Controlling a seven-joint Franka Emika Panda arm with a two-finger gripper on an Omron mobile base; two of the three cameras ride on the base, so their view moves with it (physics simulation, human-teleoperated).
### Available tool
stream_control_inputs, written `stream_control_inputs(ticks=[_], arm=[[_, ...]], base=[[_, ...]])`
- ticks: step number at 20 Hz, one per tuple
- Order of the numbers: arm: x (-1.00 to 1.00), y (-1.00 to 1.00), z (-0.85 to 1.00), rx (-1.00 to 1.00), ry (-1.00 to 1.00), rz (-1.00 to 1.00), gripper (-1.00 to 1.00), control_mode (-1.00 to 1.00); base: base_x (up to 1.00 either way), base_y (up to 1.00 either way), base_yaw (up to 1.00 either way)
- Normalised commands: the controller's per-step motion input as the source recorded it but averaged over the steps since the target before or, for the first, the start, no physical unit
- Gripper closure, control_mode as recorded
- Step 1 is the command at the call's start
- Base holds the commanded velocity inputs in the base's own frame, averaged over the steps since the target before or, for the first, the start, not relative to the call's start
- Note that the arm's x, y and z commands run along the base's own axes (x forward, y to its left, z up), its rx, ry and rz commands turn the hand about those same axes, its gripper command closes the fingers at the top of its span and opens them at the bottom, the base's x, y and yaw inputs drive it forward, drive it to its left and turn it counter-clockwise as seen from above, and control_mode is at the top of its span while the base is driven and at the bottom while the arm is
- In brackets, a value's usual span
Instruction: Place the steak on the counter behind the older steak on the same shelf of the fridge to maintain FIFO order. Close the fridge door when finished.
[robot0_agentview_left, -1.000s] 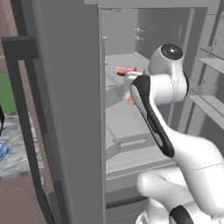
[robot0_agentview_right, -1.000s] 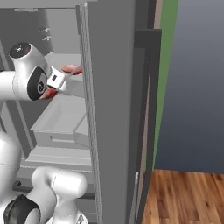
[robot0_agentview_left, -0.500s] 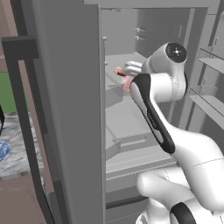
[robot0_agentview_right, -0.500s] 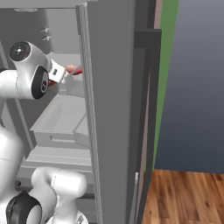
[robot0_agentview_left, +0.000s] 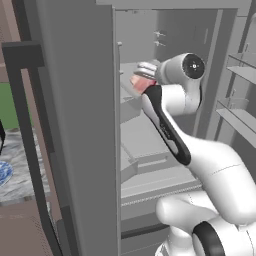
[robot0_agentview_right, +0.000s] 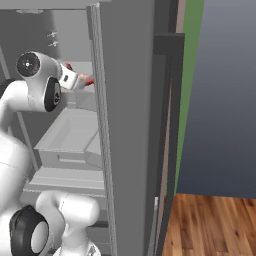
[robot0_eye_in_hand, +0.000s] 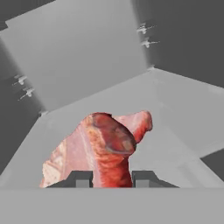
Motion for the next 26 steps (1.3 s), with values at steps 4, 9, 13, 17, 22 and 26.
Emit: stream_control_inputs(ticks=[4, 9, 13, 17, 22, 26], arm=[[0.51, 0.0, 0.16, 0.0, -0.05, 0.0, 1.0, -1.0], [0.52, 0.0, 0.08, 0.0, -0.03, 0.0, 1.0, -1.0], [0.47, 0.0, 0.02, 0.0, -0.06, 0.0, 1.0, -1.0], [0.47, 0.01, 0.02, 0.0, -0.01, 0.0, 1.0, -1.0], [0.34, 0.03, 0.06, 0.0, -0.02, -0.01, 1.0, -1.0], [0.27, 0.09, 0.07, 0.0, 0.0, -0.05, 1.0, -1.0]], base=[[0.0, 0.0, 0.0], [0.0, 0.0, 0.0], [0.0, 0.0, 0.0], [0.0, 0.0, 0.0], [0.0, 0.0, 0.0], [0.0, 0.0, 0.0]])
